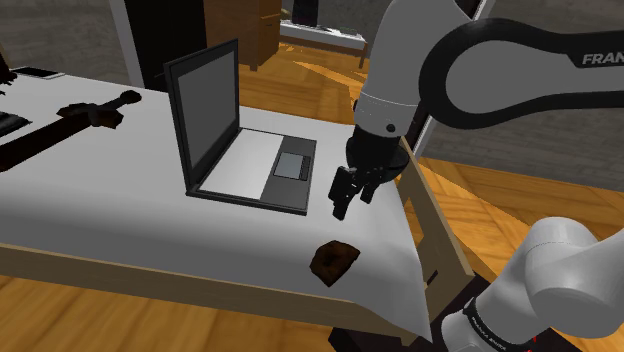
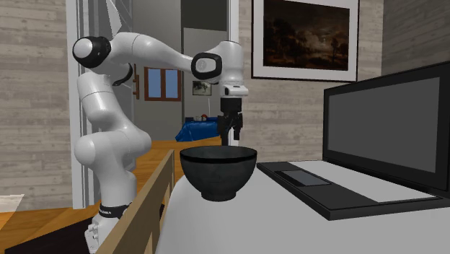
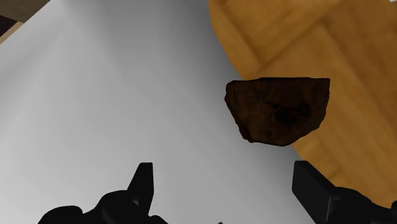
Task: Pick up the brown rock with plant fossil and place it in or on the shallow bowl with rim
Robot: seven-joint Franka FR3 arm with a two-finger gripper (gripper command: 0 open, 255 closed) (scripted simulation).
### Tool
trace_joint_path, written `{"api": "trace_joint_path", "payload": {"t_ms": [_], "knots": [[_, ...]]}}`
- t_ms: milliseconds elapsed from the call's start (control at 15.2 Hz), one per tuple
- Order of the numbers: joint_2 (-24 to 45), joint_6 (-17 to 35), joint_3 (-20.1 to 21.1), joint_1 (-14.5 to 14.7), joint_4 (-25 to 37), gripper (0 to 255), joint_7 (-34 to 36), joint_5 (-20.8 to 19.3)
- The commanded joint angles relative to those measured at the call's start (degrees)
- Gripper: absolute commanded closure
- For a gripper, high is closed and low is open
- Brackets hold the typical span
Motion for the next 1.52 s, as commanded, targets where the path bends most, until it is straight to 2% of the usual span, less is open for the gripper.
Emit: {"api": "trace_joint_path", "payload": {"t_ms": [0,462,528,1122,1188,1452], "knots": [[0.2,1.1,0.1,0.0,-0.8,0,-0.2,0.1],[0.3,1.1,0.1,0.0,-0.8,0,-0.2,0.1],[0.3,1.1,0.1,0.0,-0.8,255,-0.2,0.1],[0.3,1.1,0.1,0.0,-0.8,255,-0.2,0.1],[0.3,1.1,0.1,0.0,-0.8,0,-0.2,0.1],[-3.7,3.1,11.1,-5.7,-4.0,0,39.7,8.0]]}}
